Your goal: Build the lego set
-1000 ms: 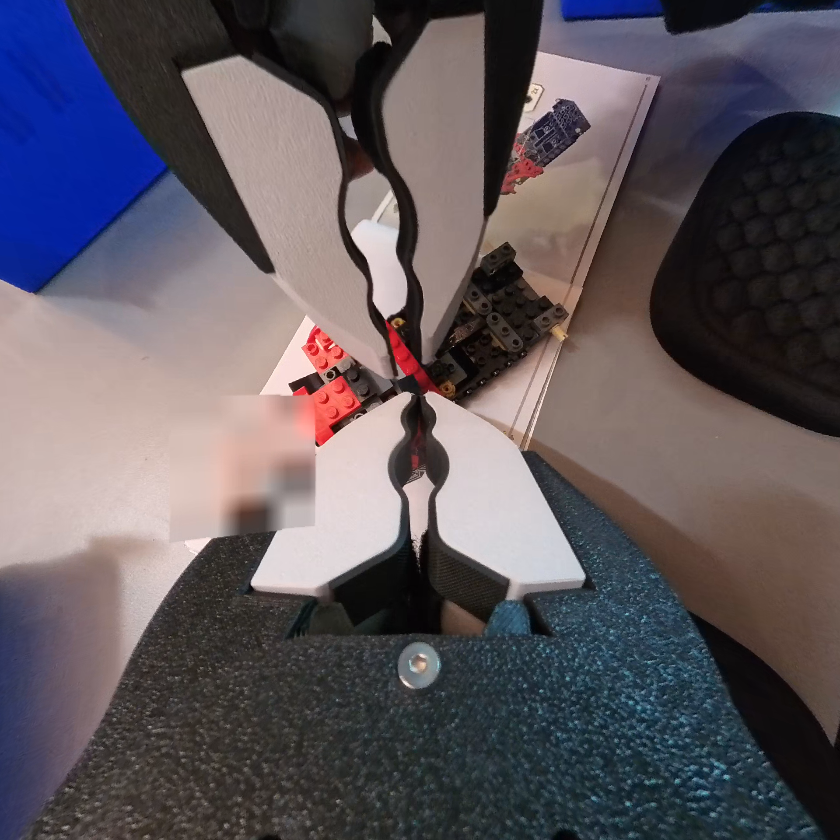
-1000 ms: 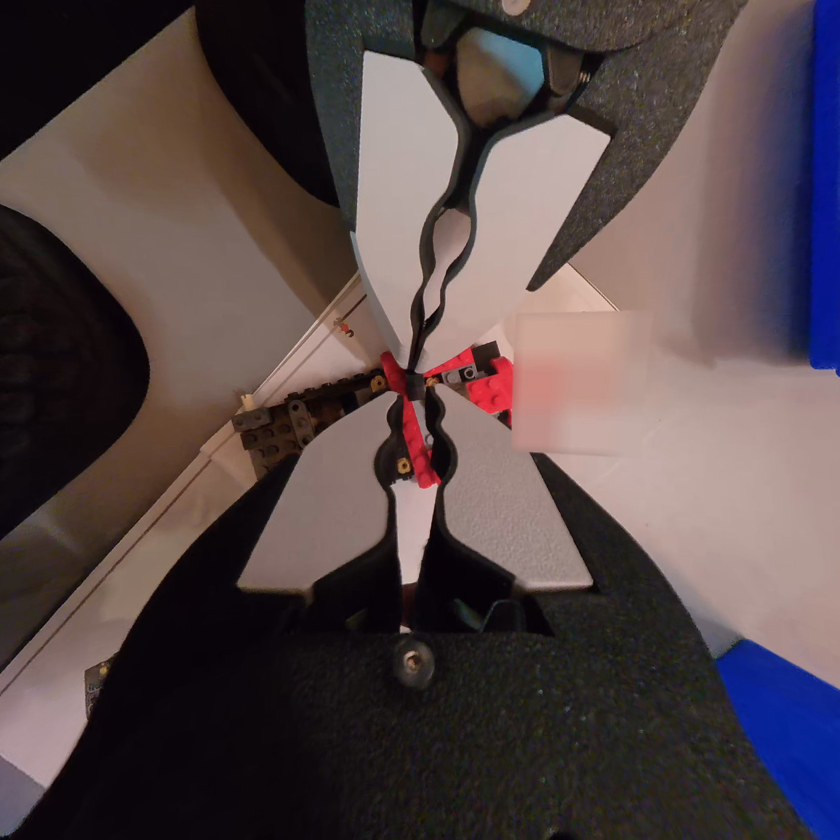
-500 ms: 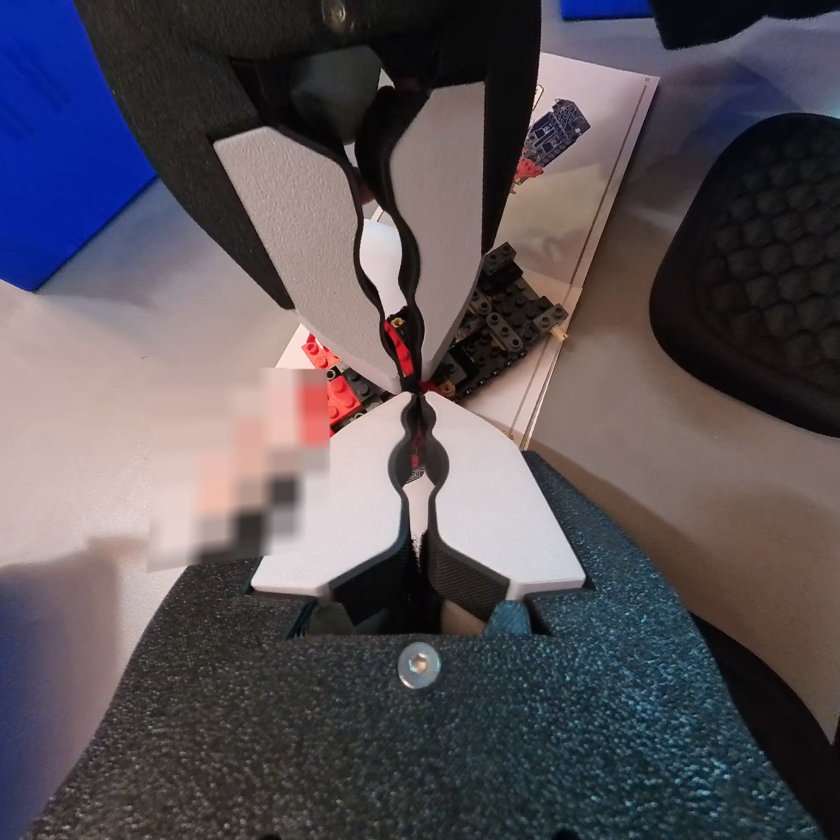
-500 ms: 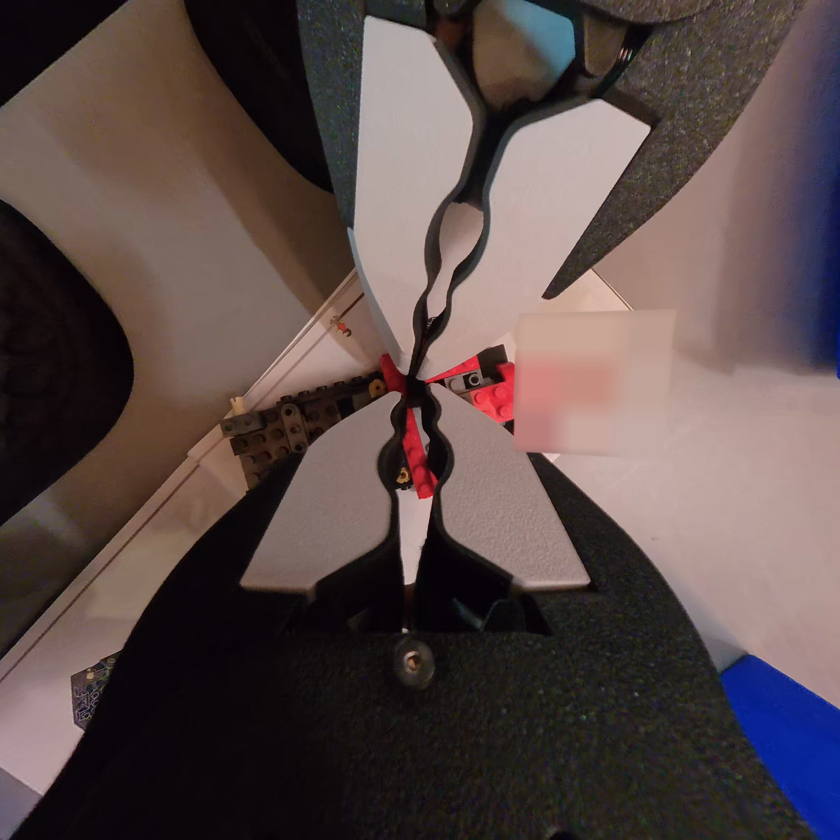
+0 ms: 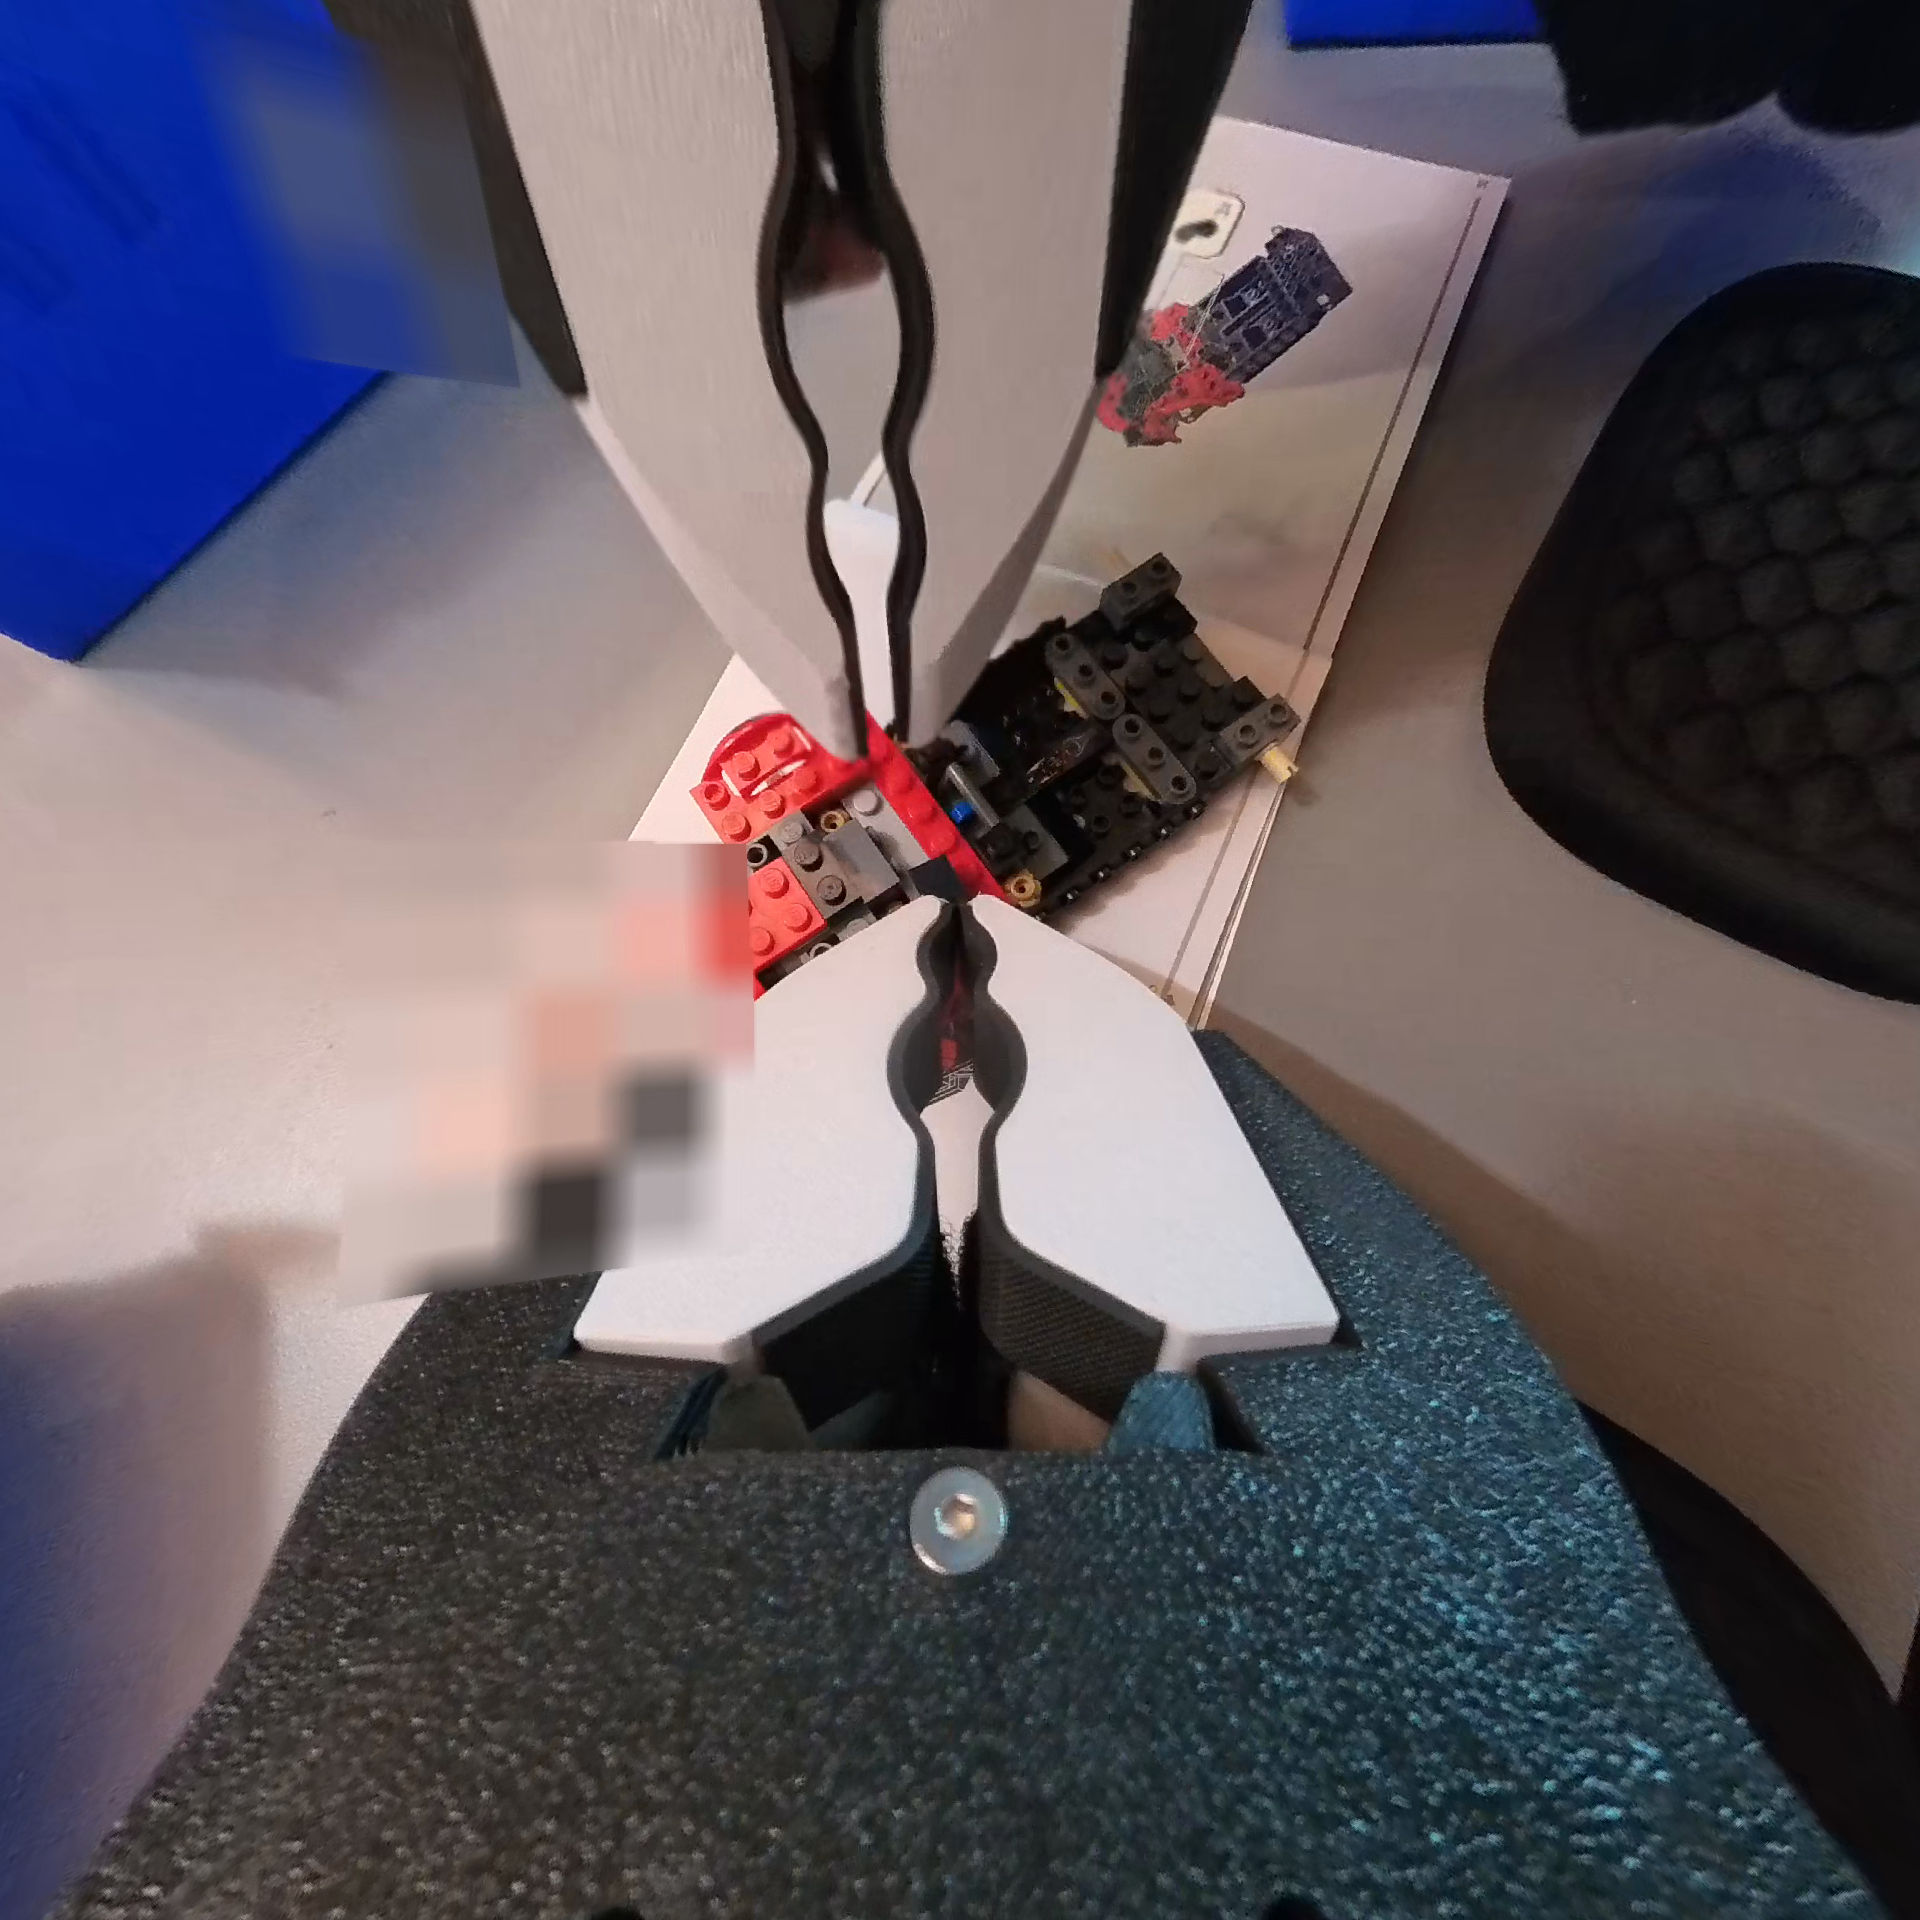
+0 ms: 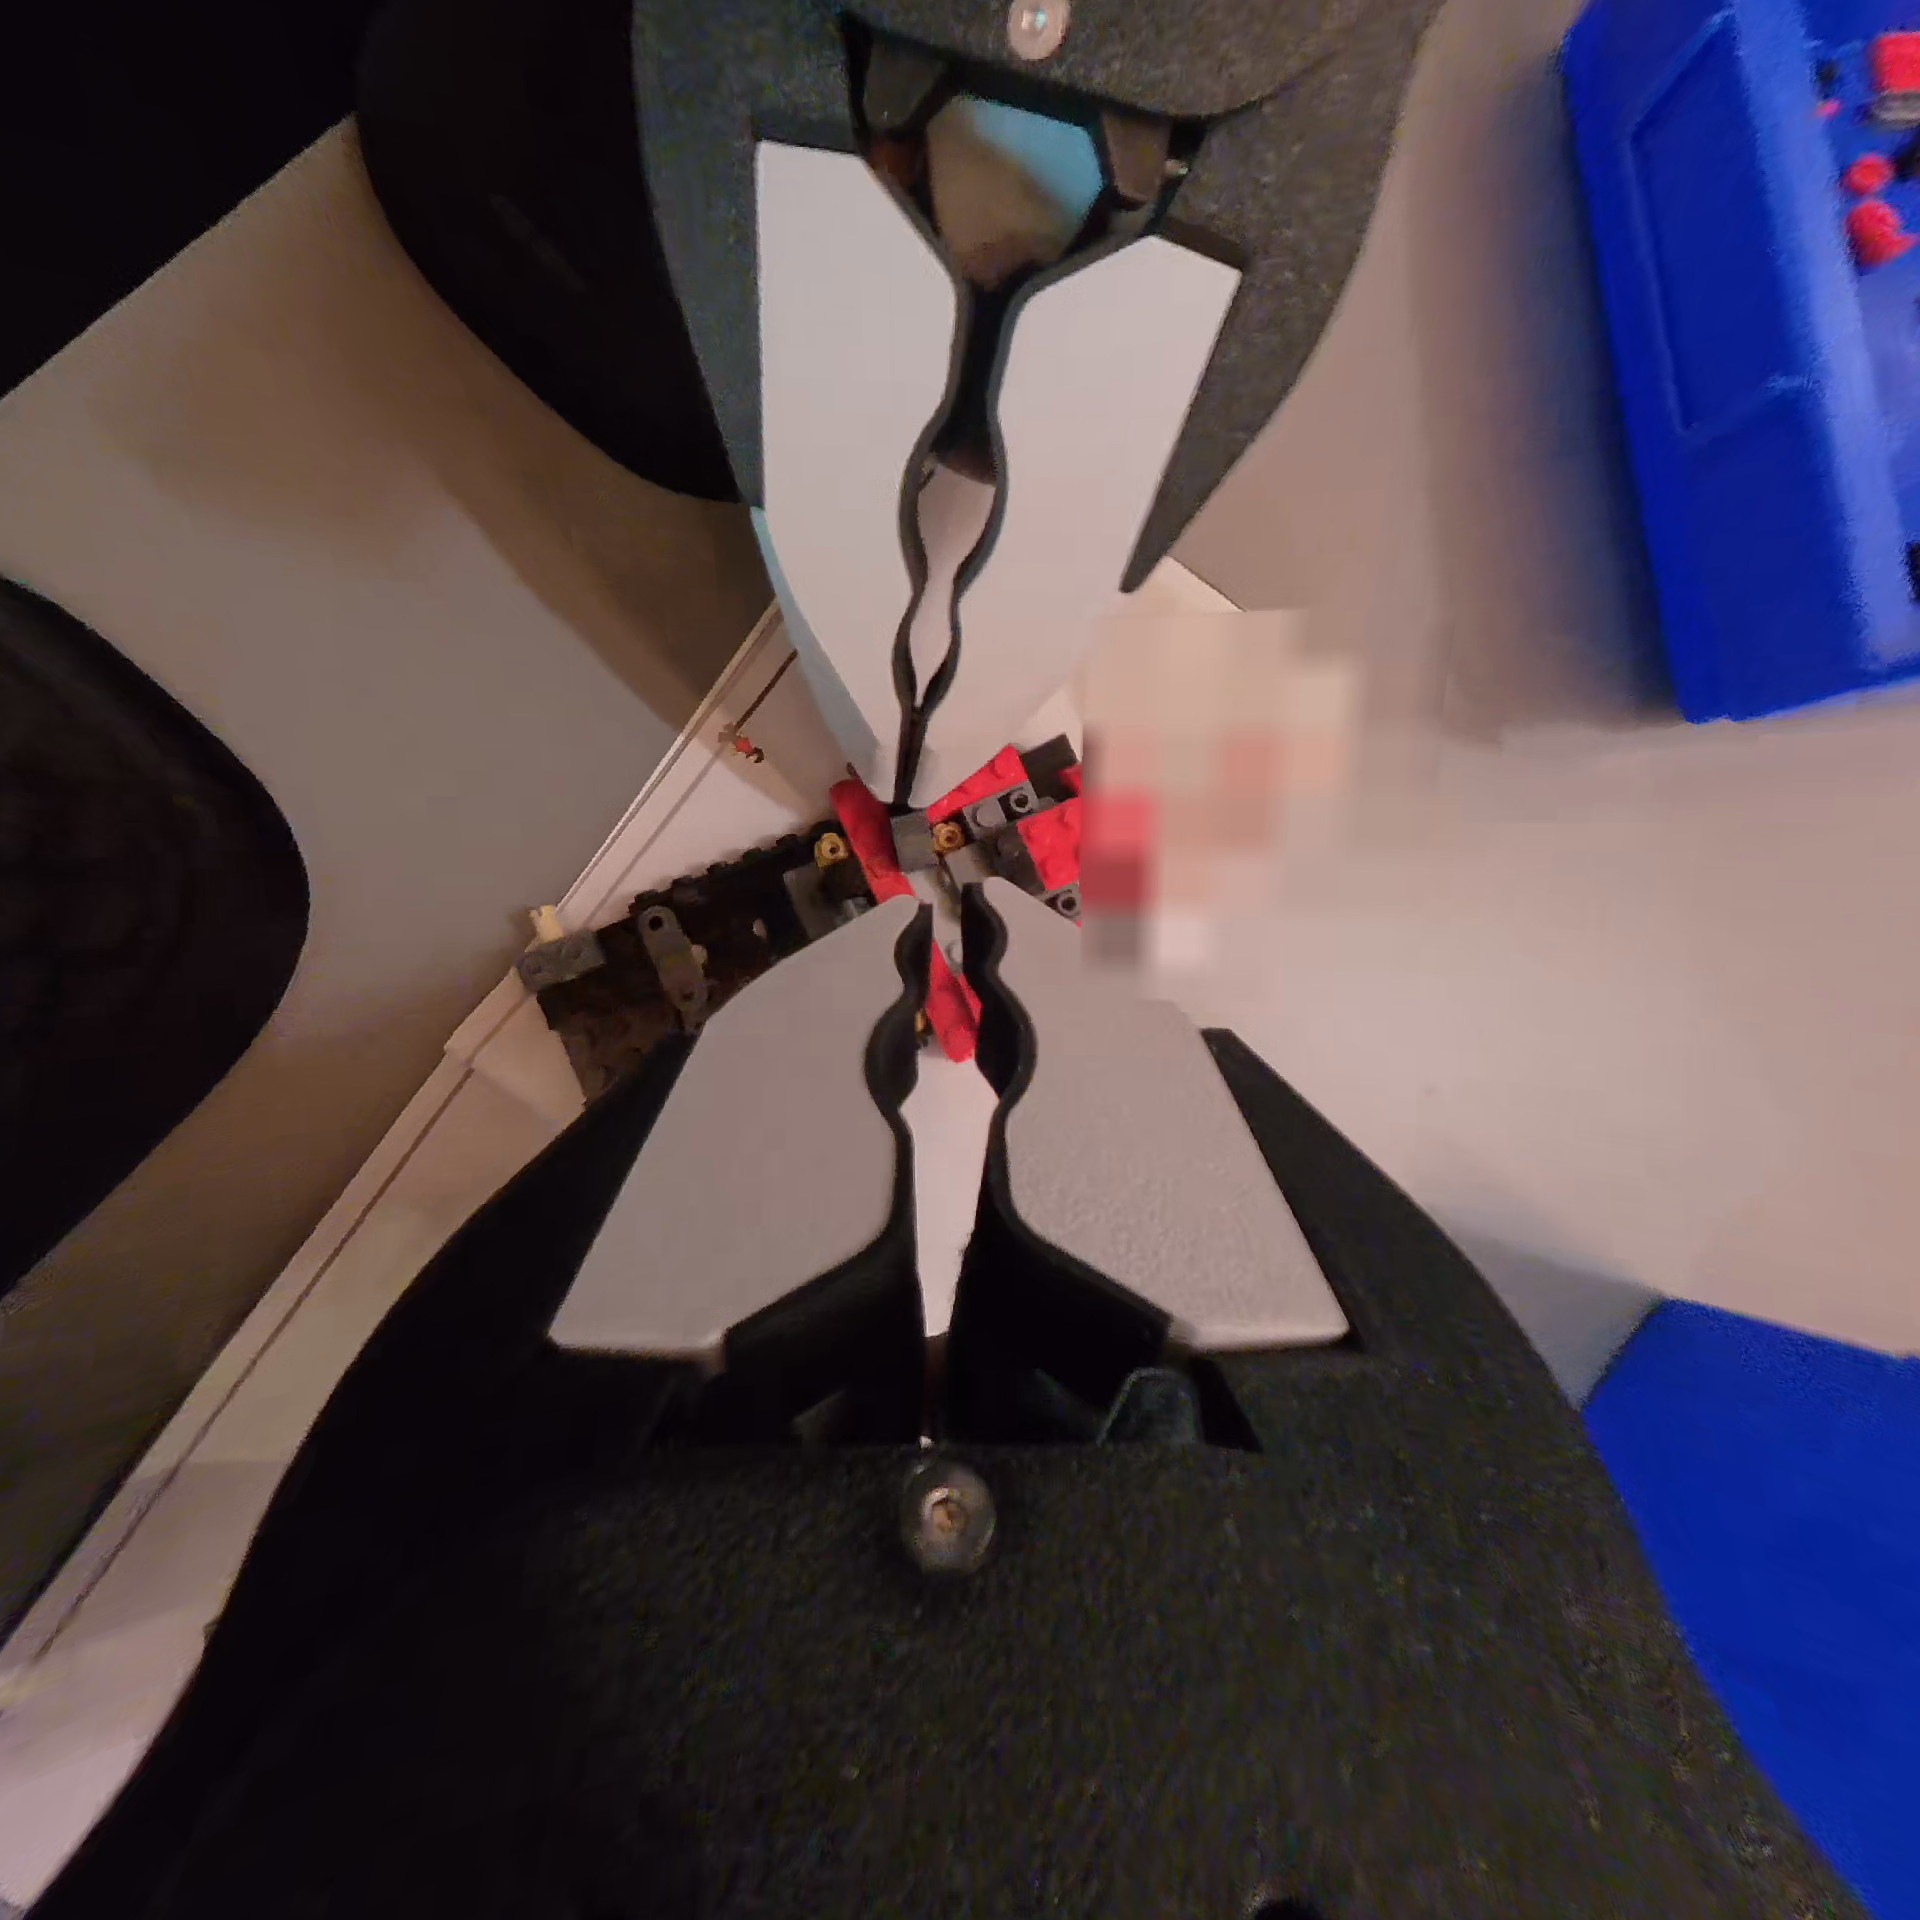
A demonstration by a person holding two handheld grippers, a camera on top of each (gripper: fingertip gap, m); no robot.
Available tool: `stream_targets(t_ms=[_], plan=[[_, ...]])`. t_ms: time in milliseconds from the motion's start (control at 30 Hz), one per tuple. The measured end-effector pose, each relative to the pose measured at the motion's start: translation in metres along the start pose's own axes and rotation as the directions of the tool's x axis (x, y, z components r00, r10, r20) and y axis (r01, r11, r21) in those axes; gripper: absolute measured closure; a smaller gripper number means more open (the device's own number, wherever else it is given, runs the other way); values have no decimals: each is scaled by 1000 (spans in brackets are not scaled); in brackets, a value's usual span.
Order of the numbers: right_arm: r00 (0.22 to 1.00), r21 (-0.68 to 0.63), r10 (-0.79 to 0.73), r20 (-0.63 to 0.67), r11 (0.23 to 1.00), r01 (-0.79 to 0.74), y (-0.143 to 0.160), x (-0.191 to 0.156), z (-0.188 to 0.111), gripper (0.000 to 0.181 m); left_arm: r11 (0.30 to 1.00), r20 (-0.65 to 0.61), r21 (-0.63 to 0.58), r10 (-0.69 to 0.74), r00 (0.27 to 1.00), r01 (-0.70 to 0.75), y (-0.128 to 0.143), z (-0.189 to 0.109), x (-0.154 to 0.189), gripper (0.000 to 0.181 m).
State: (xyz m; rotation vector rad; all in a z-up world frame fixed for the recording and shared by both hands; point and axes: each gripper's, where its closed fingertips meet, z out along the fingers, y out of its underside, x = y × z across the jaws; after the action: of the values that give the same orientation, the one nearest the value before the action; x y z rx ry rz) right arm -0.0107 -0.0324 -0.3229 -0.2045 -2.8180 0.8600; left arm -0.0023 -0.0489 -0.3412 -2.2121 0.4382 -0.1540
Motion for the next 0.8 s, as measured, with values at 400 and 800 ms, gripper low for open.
stream_targets(t_ms=[400,800], plan=[[847,214,323,-422,944,-253,20,17,-60,175,1000,0,0,0,1000,0,0,0,0,181],[867,336,425,-258,881,-332,7,-18,-31,175,1000,6,2,5,1000,-5,0,0,0,181]])
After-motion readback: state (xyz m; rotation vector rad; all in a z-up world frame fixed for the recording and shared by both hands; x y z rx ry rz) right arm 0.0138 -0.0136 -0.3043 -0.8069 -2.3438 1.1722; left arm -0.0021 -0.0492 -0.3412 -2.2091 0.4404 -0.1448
